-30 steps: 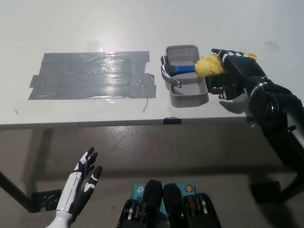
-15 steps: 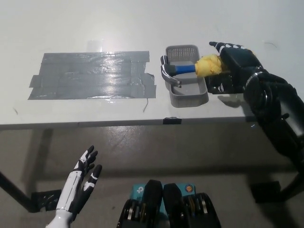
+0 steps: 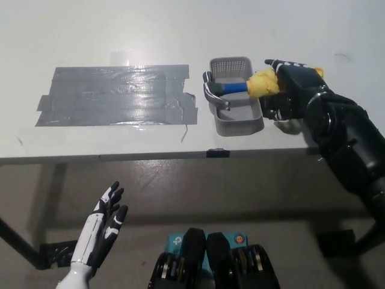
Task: The robot picks the hammer placed on top of the gray container with right hand and places it on the grey area of the desk
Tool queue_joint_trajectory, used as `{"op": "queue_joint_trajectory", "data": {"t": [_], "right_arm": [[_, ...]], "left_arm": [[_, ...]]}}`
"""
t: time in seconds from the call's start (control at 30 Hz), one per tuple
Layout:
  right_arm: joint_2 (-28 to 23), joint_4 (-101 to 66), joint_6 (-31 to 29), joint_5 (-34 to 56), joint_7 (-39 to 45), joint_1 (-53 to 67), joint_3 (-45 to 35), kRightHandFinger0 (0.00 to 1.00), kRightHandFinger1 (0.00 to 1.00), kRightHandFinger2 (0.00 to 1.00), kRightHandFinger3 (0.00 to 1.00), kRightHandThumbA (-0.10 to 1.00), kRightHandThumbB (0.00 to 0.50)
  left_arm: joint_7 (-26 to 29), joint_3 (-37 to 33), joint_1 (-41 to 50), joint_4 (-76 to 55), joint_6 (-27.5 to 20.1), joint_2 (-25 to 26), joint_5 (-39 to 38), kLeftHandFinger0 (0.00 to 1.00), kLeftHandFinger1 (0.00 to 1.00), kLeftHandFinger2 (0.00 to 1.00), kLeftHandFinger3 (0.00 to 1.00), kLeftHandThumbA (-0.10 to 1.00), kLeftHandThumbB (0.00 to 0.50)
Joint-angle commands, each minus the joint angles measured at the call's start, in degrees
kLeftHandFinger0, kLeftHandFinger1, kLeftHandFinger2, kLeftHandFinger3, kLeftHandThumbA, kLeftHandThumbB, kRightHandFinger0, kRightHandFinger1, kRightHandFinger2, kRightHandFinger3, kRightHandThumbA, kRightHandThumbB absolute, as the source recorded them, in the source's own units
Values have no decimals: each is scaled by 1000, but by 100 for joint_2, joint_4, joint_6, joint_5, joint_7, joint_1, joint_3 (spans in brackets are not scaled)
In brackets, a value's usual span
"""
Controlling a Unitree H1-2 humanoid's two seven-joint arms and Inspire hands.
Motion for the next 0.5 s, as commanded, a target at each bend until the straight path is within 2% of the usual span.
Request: {"op": "queue_joint_trajectory", "data": {"t": [0.0, 0.47], "right_arm": [[9, 92, -157, -18, -206, -404, -15, 1000, 1000, 1000, 1000, 1000, 410], [65, 60, -142, -71, -242, -539, 14, 1000, 1000, 1000, 1000, 1000, 400]], "left_arm": [[-20, 8, -72, -163, -35, 74, 50, 1000, 1000, 1000, 1000, 905, 88], [-75, -3, -96, -210, 19, 86, 15, 1000, 1000, 1000, 1000, 910, 101]]}}
